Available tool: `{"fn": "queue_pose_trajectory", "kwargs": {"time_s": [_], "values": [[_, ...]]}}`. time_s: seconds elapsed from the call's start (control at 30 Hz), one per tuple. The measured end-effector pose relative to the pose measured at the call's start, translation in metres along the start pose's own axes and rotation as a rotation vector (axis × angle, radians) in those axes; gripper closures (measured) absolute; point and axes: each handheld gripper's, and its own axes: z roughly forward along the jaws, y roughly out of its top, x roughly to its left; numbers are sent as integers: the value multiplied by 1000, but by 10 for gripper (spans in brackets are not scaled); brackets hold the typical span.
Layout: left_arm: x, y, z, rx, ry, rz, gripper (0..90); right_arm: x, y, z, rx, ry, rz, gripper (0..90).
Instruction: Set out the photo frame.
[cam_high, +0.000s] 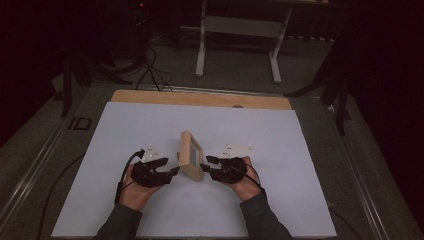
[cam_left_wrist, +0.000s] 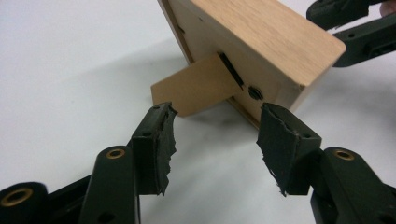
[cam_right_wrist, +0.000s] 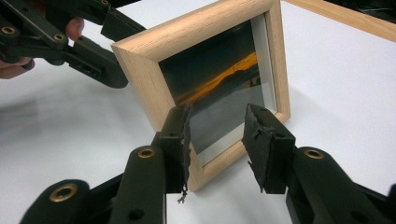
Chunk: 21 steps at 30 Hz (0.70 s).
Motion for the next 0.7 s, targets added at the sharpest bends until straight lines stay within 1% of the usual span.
{"fn": "queue_pose_trajectory", "kwargs": {"time_s": [0.43,0.6,0.7], "values": [[-10,3,-2,-12,-63,20,404,-3,-1,-1,1,-2,7,586],[-16,4,0,-17,-75,29,385,-3,-1,0,3,-2,4,578],[-18,5,2,-19,-80,25,374,-3,-1,0,4,-1,2,575]]}}
